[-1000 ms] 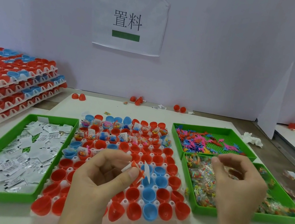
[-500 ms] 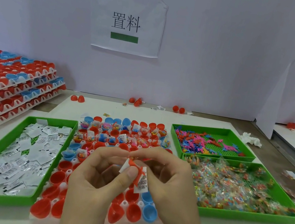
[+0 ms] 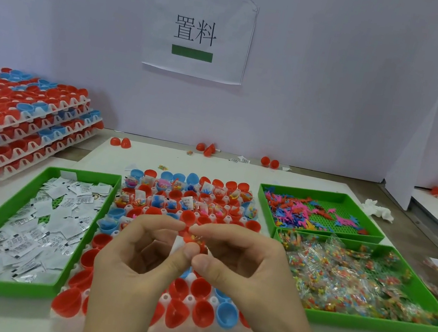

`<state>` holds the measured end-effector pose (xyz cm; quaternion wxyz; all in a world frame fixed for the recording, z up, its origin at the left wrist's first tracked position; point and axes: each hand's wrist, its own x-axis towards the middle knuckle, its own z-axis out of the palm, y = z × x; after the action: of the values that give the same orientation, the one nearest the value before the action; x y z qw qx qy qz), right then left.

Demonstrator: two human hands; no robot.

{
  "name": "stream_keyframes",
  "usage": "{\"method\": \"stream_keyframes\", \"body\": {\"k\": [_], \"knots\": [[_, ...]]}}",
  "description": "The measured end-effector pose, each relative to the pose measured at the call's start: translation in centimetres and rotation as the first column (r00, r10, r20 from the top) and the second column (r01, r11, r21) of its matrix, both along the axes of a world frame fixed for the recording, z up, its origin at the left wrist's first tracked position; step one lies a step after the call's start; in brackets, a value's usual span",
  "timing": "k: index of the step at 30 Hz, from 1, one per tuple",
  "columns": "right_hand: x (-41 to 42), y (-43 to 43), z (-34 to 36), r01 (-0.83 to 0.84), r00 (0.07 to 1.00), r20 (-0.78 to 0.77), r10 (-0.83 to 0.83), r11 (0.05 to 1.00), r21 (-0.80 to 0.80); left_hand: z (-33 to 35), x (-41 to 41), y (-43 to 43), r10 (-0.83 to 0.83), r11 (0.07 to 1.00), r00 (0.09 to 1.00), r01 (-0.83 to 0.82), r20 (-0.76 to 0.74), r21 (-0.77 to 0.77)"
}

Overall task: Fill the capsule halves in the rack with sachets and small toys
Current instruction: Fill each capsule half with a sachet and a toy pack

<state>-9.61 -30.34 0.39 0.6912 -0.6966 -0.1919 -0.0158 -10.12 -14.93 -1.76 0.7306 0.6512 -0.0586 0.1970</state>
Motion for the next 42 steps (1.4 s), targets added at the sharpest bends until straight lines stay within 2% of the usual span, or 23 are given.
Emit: {"method": "stream_keyframes", "body": {"k": [5, 11, 17, 24, 29, 38, 42], "knots": [[-0.1, -0.2, 0.0, -0.113, 0.993, -0.036, 0.114, 0.994, 0.004, -0.2, 0.1, 0.4, -0.04, 0.996, 0.999, 0.038, -0.033, -0.075], [0.1, 0.5, -0.1, 0.046, 0.999, -0.024, -0.045, 0.997, 0.056, 0.2, -0.1, 0.4, -0.057, 0.99, 0.996, 0.048, -0.064, -0.134], [0.0, 0.7, 0.2, 0.041, 0.997, -0.065, -0.031, 0.986, 0.16, 0.6, -0.2, 0.5, -0.139, 0.965, 0.985, 0.111, -0.104, -0.237], [-0.1, 0.8, 0.4, 0.099, 0.995, -0.025, -0.096, 0.987, 0.13, 0.7, 0.0, 0.8, -0.269, 0.942, 0.953, 0.23, -0.141, -0.246], [-0.2, 0.8, 0.5, 0.104, 0.994, 0.019, -0.107, 0.99, 0.096, 0.4, 0.0, 0.9, -0.261, 0.945, 0.958, 0.228, -0.122, -0.234], [0.2, 0.3, -0.2, 0.236, 0.966, 0.077, -0.247, 0.963, 0.128, -0.5, 0.3, 1.0, -0.172, 0.975, 0.976, 0.15, -0.132, -0.166], [0.3, -1.2, 0.2, 0.36, 0.925, 0.039, -0.378, 0.906, 0.223, -0.5, 0.3, 2.8, -0.157, 0.958, 0.977, 0.116, -0.142, -0.263]]}}
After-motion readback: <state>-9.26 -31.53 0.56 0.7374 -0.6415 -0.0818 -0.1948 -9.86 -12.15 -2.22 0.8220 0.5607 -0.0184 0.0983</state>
